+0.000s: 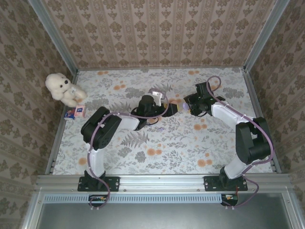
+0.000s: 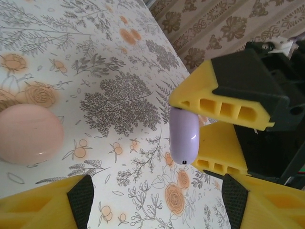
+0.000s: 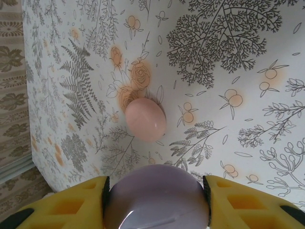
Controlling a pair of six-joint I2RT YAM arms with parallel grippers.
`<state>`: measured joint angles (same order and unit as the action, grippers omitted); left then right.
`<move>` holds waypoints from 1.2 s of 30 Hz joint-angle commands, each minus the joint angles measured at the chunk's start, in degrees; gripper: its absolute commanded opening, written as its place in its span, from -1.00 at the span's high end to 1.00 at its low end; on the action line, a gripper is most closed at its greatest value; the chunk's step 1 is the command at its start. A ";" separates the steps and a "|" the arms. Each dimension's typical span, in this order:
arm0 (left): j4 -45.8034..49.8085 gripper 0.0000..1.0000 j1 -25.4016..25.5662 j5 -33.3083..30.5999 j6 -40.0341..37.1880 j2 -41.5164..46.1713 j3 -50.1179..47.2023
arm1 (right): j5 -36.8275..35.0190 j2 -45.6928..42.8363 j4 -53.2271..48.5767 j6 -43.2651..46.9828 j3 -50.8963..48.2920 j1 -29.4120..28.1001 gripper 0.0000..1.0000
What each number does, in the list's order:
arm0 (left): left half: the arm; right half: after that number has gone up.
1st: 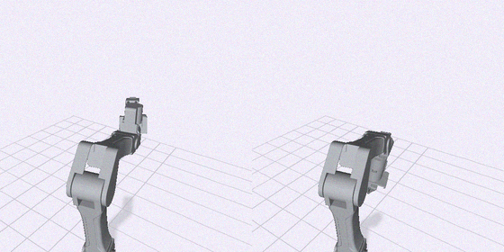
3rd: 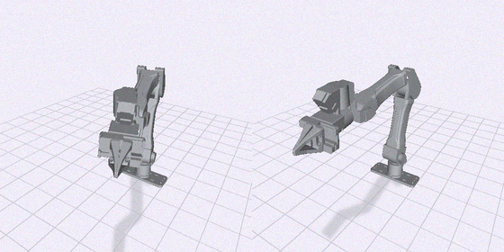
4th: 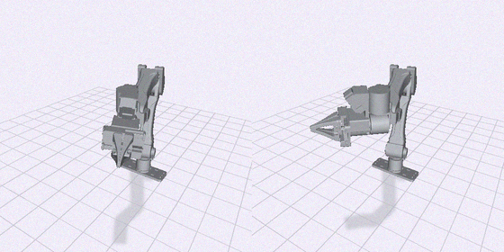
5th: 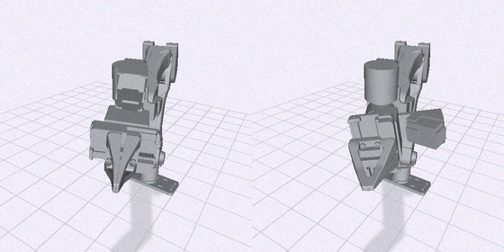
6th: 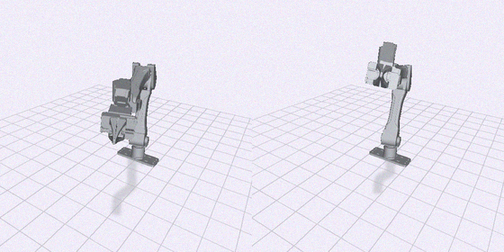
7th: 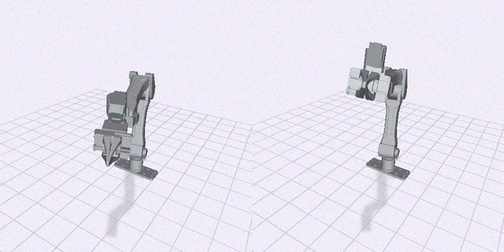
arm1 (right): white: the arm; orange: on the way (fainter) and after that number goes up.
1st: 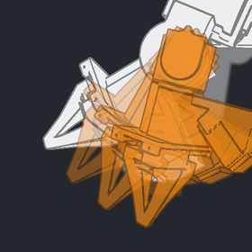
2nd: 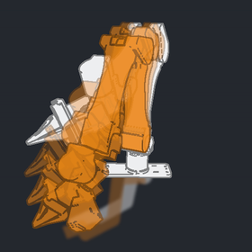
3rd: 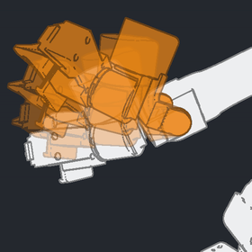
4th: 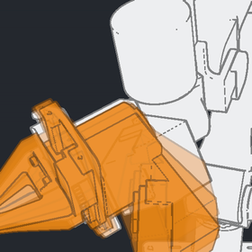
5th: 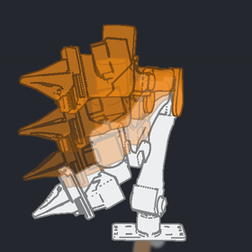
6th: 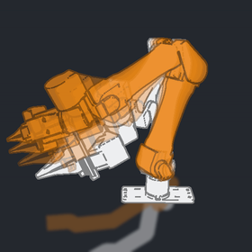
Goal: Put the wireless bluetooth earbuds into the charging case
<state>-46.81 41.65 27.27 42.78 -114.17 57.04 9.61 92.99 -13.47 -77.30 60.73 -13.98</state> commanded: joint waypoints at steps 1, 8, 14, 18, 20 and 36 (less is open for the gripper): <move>-5.19 -0.44 0.92 0.94 2.07 -1.46 2.40 | 1.64 0.82 1.15 -2.32 1.68 0.03 0.19; -6.87 -0.40 2.10 0.36 3.57 -4.54 4.41 | 2.17 1.12 1.79 -2.85 1.51 -0.18 0.19; -7.80 -0.35 2.70 0.38 4.67 -6.66 6.13 | 2.56 0.90 2.23 -2.95 0.98 -0.18 0.19; -8.26 -0.33 2.85 0.25 5.21 -7.71 6.99 | 2.74 0.97 2.40 -2.95 0.80 -0.18 0.20; -8.35 -0.31 2.87 0.20 5.51 -8.24 7.46 | 2.78 0.97 2.52 -3.03 0.71 -0.25 0.20; -9.65 -0.06 2.86 0.24 7.12 -11.01 10.19 | 3.35 0.88 2.76 -3.12 0.18 -0.29 0.20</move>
<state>-53.58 44.23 27.24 49.01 -124.07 65.36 11.25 93.62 -11.73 -79.35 61.01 -14.04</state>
